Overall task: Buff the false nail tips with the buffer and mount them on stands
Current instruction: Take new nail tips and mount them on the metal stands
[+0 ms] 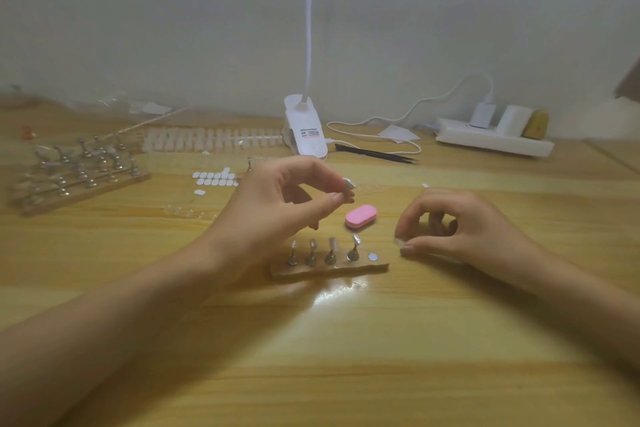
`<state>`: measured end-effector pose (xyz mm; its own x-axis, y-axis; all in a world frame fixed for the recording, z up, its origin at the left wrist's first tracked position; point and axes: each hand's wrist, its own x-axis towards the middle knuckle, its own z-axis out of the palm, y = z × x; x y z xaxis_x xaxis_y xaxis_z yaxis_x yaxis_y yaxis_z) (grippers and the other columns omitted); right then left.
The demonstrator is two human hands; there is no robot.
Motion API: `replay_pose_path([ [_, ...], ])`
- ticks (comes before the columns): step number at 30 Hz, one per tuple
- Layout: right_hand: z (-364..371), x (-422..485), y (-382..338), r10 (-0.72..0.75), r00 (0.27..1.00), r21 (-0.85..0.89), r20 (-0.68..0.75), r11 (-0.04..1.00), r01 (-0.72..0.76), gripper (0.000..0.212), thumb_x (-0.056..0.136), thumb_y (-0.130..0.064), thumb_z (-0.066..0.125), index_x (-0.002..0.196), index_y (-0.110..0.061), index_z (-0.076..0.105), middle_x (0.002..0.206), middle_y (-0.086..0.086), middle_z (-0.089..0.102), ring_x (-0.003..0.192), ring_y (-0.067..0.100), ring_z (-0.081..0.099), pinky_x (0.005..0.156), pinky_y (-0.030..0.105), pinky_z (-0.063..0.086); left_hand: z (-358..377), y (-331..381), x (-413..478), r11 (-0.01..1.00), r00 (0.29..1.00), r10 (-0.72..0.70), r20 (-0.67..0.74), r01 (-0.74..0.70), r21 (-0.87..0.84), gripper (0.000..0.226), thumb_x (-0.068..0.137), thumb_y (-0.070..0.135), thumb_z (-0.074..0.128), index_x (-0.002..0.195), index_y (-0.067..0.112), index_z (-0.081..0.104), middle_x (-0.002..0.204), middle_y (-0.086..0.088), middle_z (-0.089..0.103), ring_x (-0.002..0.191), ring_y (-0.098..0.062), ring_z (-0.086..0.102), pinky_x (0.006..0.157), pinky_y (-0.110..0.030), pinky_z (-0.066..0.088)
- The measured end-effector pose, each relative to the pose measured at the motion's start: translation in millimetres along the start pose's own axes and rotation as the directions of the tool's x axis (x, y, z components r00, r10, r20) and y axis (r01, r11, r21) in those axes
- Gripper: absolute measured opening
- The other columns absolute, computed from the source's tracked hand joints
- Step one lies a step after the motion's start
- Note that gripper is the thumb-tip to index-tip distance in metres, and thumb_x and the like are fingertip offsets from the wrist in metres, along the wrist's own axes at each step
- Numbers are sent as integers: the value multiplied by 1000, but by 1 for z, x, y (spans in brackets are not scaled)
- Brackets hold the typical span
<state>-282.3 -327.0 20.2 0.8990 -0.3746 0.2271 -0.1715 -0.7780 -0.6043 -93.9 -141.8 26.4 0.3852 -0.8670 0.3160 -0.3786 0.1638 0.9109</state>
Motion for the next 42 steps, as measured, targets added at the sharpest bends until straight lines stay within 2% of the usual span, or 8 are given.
replay_pose_path([
  [5,-7,0,-27,-67,980,229,-189,967,110,24,65,-39,79,83,-23,75,85,-8,74,72,8,69,54,24,55,2,0,-2,994,998,57,13,-58,90,5,88,24,72,88,28,74,94,16,74,66,-3,55,63,-12,46],
  [10,-4,0,-65,-301,908,140,-293,925,352,24,75,-28,80,93,-13,74,90,-5,74,78,12,74,57,17,55,4,5,-3,984,989,139,59,-145,105,6,87,22,73,90,25,76,94,16,74,61,2,53,59,-12,42],
  [21,3,-2,-73,-307,888,68,-342,935,349,22,76,-31,79,90,-14,74,87,-11,72,74,11,72,53,17,53,7,13,-6,982,980,174,100,-180,53,11,86,26,69,94,22,76,93,15,74,59,1,54,59,-38,46],
  [28,6,-3,-75,-274,893,118,-356,935,333,19,76,-29,79,89,-16,73,87,-11,72,74,14,71,52,18,53,9,14,-6,979,975,201,97,-203,11,12,83,30,68,92,27,76,88,17,73,59,3,55,54,-16,41],
  [32,9,-5,-76,-280,881,91,-381,937,337,18,77,-32,78,89,-18,73,87,-12,72,76,12,72,52,16,53,12,13,-8,978,974,207,89,-209,12,11,84,29,68,92,27,75,69,27,65,51,4,47,53,-6,35],
  [34,8,-5,-76,-250,896,141,-367,937,319,17,78,-32,79,88,-20,73,88,-10,73,76,11,72,52,16,53,13,16,-7,976,972,218,83,-219,3,11,84,28,67,93,26,74,67,28,64,52,5,51,54,-7,37],
  [37,6,-3,-74,-68,979,511,-194,845,160,18,80,-36,73,92,-24,73,91,-9,72,77,9,70,52,20,51,13,20,-6,967,964,255,78,-255,-15,10,85,21,68,92,21,75,77,23,70,60,7,58,56,-18,41],
  [42,12,0,-71,41,999,701,-3,713,-27,18,82,-31,76,99,-31,70,91,-11,64,74,5,63,51,18,48,13,19,-6,954,950,297,96,-300,14,9,87,9,68,93,10,74,75,23,68,56,10,56,54,-5,35],
])
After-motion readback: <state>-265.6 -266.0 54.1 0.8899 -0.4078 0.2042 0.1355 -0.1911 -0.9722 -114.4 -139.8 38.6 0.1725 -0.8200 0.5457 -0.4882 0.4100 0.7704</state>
